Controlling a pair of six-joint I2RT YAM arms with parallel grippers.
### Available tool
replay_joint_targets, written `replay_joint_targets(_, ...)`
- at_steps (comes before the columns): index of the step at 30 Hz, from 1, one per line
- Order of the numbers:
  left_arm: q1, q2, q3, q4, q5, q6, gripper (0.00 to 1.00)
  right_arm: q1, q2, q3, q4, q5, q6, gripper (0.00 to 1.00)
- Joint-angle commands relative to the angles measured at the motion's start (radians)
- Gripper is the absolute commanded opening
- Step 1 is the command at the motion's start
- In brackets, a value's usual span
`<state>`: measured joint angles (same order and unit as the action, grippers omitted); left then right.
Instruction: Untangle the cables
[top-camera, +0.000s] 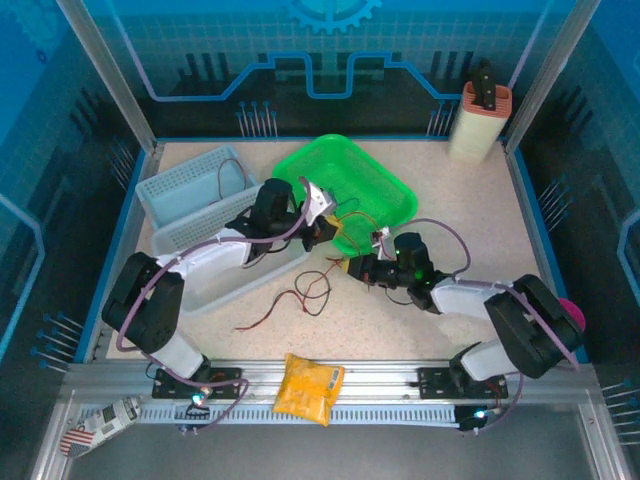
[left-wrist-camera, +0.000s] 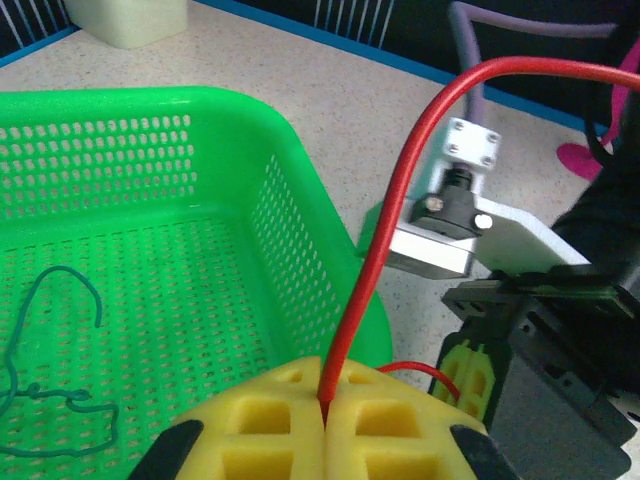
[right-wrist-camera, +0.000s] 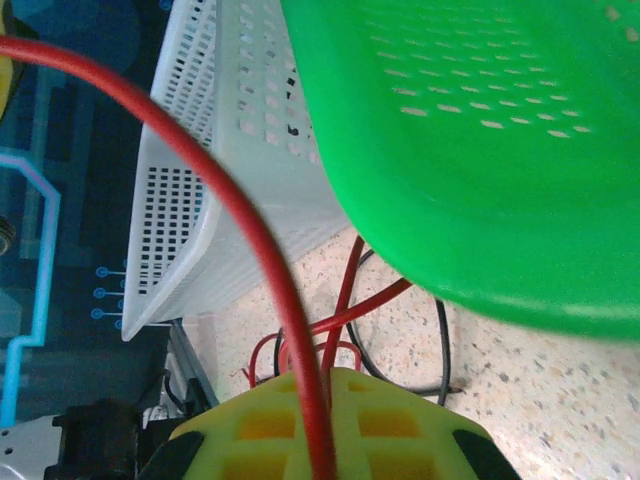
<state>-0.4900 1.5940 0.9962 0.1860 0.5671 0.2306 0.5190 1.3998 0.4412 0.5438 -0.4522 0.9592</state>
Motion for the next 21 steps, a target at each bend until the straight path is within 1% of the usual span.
replay_joint_targets(1, 0.028, -0.044, 0.032, 0.074, 0.021, -0.074, 0.00, 0.013, -0.107, -0.005, -0.240, 0.092, -0.105, 0.00)
replay_joint_targets(4, 0.051, -0.051, 0.031, 0.119, 0.013, -0.126, 0.00, 0.009, -0.182, 0.035, -0.485, 0.177, -0.191, 0.00)
replay_joint_targets(7, 0.074, -0.054, 0.033, 0.148, 0.019, -0.164, 0.00, -0.008, -0.218, 0.057, -0.605, 0.218, -0.230, 0.00)
replay_joint_targets(13, 0.078, -0.060, 0.029, 0.130, 0.032, -0.136, 0.00, -0.029, -0.221, 0.088, -0.662, 0.201, -0.276, 0.00)
replay_joint_targets(16, 0.077, -0.060, 0.027, 0.130, 0.064, -0.125, 0.00, -0.028, -0.229, 0.114, -0.663, 0.172, -0.337, 0.00)
replay_joint_targets(19, 0.067, -0.059, 0.024, 0.129, 0.092, -0.112, 0.00, -0.031, -0.238, 0.137, -0.661, 0.116, -0.416, 0.00)
replay_joint_targets(20, 0.059, -0.059, 0.024, 0.115, 0.090, -0.096, 0.00, -0.035, -0.241, 0.144, -0.666, 0.100, -0.434, 0.06)
replay_joint_targets(21, 0.047, -0.060, 0.024, 0.092, 0.084, -0.061, 0.00, -0.038, -0.246, 0.150, -0.671, 0.087, -0.445, 0.16)
